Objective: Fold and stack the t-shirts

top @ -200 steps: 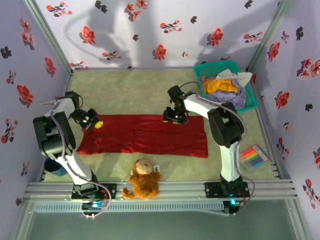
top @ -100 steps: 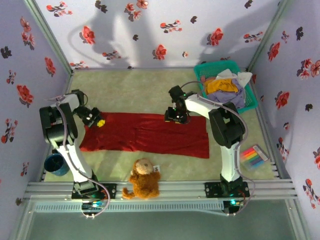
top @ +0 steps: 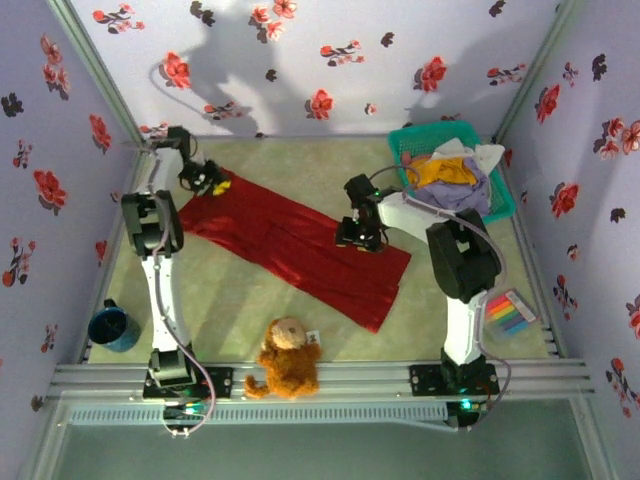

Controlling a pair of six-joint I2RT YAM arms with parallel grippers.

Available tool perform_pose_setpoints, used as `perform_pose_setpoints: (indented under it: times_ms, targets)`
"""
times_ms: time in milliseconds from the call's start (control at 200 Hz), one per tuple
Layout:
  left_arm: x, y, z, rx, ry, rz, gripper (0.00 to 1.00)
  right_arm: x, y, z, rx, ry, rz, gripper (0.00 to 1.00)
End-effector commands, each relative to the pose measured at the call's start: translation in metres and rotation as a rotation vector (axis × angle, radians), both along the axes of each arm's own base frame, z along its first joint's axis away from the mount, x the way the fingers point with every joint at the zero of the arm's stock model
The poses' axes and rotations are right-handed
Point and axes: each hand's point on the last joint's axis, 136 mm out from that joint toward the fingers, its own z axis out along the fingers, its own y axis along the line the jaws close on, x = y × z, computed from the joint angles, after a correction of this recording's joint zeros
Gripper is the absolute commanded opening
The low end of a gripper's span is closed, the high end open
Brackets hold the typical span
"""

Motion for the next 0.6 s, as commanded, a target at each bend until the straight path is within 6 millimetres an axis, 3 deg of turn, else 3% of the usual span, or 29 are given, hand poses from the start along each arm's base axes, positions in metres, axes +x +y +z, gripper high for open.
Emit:
perform_pose_setpoints:
  times_ms: [0,95,210,335,445,595]
  targets:
    - [0.012,-0.015,0.080,0.011,-0.146,-0.042,0.26,-0.003,0.001,0.022,-0.007,-0.043,-0.031,0.56]
    - [0.004,-0.002,0.109,0.013,-0.146,0.009,0.26,-0.005,0.010,0.033,-0.020,-0.034,0.009,0.56]
    - [-0.022,0.005,0.111,0.047,-0.106,0.017,0.21,-0.010,0.024,0.040,-0.018,-0.047,0.065,0.56]
    - [-0.054,-0.003,0.078,0.057,-0.027,0.019,0.12,-0.015,0.047,0.033,0.034,-0.047,0.089,0.56]
    - [-0.083,-0.005,0.037,0.099,0.084,-0.007,0.08,-0.017,0.064,0.026,0.034,-0.024,0.119,0.56]
    - [-0.090,-0.005,0.000,0.093,0.120,0.020,0.04,-0.030,0.084,0.022,0.052,-0.005,0.190,0.56]
